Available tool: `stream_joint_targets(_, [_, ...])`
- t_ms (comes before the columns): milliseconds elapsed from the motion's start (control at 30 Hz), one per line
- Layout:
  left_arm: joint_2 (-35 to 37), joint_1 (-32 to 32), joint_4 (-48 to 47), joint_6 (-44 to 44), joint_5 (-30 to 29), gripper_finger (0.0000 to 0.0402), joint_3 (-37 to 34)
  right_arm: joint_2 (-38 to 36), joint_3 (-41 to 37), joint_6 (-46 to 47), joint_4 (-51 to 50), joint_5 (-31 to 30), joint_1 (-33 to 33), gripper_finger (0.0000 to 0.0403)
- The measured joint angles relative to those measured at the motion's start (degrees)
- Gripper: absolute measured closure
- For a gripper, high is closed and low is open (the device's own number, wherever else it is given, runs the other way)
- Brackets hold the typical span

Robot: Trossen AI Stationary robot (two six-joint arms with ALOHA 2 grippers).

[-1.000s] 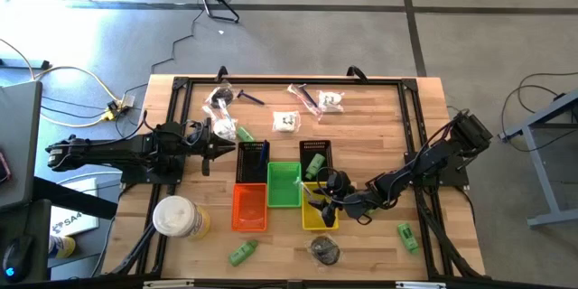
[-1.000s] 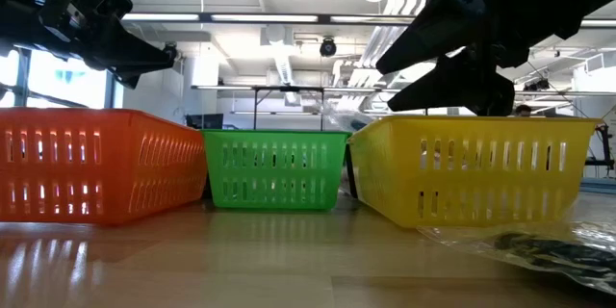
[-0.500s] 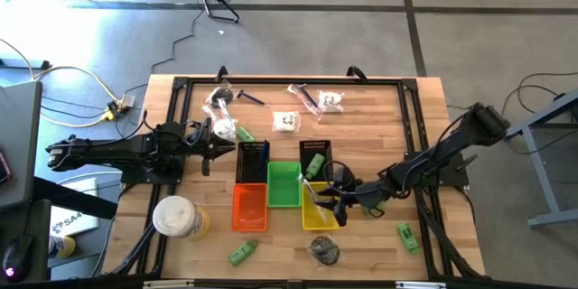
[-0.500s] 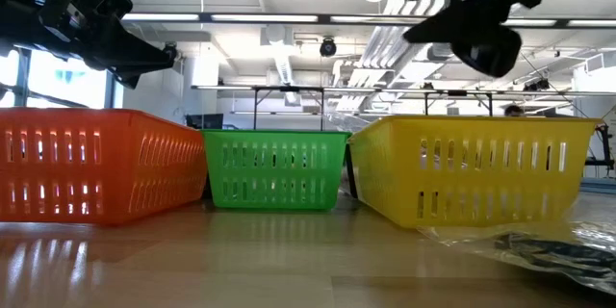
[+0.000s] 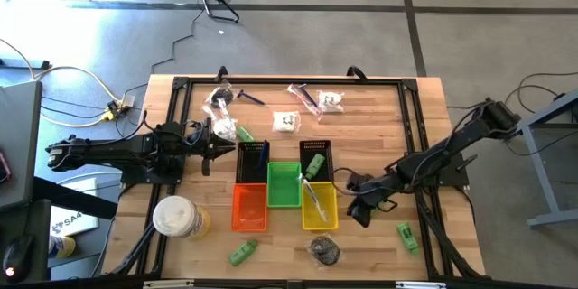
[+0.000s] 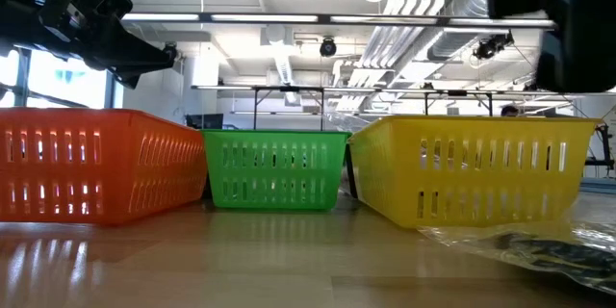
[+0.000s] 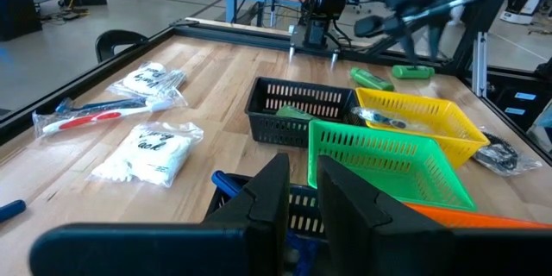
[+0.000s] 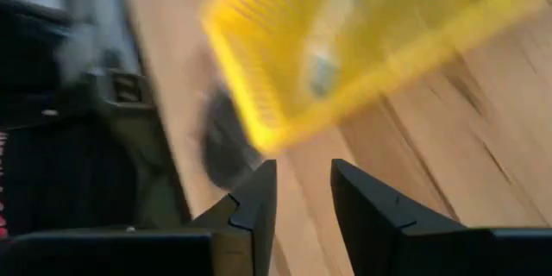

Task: Pick & Place Travel size toiletries
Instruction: Put the green shampoo into the right black bin

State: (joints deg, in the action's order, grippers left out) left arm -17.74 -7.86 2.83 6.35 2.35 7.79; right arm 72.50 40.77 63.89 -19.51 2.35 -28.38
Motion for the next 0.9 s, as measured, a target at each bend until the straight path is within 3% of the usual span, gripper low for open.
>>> stream_joint_targets(167, [0.0, 0.0, 0.0, 0.2, 0.0, 0.0341, 0.0, 0.0, 0.0, 9.7, -12.7, 0.7, 0.0, 0.0331])
stream_joint_targets(333, [0.0, 0.0, -0.1, 0.4, 0.0, 0.0341, 0.0, 0.0, 0.0, 15.2, -19.3, 1.3, 0.0, 0.0357])
stream_joint_targets(567, [0.0, 0.0, -1.1, 1.4, 0.0, 0.0341, 0.0, 0.0, 0.0, 20.3, -20.6, 4.2, -1.5, 0.0396])
stream_joint_targets(900, [0.0, 0.0, -1.6, 2.7, 0.0, 0.0341, 0.0, 3.9, 0.0, 25.0, -20.7, 3.2, -5.4, 0.0399])
